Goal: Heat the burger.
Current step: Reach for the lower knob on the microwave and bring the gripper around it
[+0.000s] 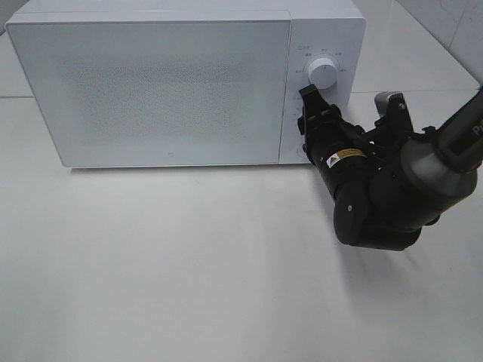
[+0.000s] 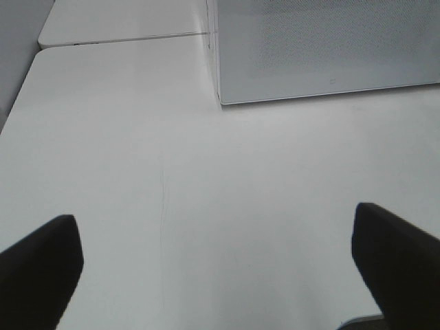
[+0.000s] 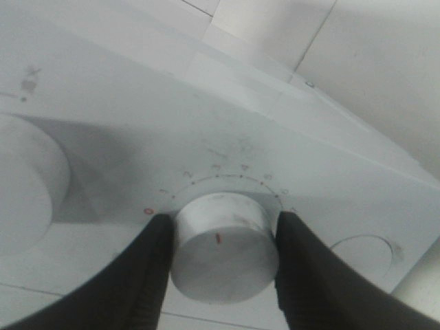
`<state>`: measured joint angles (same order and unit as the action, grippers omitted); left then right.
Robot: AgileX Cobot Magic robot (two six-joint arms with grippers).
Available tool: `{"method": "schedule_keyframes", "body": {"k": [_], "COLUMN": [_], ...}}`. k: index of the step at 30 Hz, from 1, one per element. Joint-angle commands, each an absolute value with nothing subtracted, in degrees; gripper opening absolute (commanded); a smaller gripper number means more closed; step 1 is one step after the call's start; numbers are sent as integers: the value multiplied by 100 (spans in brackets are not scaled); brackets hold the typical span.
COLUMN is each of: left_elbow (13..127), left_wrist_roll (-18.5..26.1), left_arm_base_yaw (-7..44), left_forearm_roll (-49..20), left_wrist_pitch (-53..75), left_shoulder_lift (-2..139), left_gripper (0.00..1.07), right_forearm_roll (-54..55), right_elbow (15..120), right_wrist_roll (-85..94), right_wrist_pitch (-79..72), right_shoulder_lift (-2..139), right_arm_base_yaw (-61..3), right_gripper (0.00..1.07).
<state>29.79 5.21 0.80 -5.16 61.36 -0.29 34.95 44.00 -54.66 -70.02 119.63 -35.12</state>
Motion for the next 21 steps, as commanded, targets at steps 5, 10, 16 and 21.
{"method": "schedule_keyframes", "body": {"k": [5, 10, 16, 21], "left_elbow": [2968, 2968, 2968, 2968], "left_wrist_roll": [493, 493, 493, 493], "left_arm_base_yaw": [57, 57, 57, 57], "left_forearm_roll": [-561, -561, -561, -561], "left_wrist_pitch": [6125, 6125, 6125, 6125], "left_shoulder_lift": [-126, -126, -126, -126], "left_gripper": [101, 101, 101, 101], "right_forearm_roll": [2326, 2384, 2401, 2406], "right_elbow": [4601, 4601, 4601, 4601], "right_wrist_roll": [-7855, -8864, -9540, -9511], "right_wrist_pitch": [-7872, -8004, -8004, -8004], "right_shoulder_lift": [11923, 11923, 11923, 11923], "right_arm_base_yaw": [-3598, -3598, -3598, -3598], "right_gripper": [1, 1, 1, 2]}}
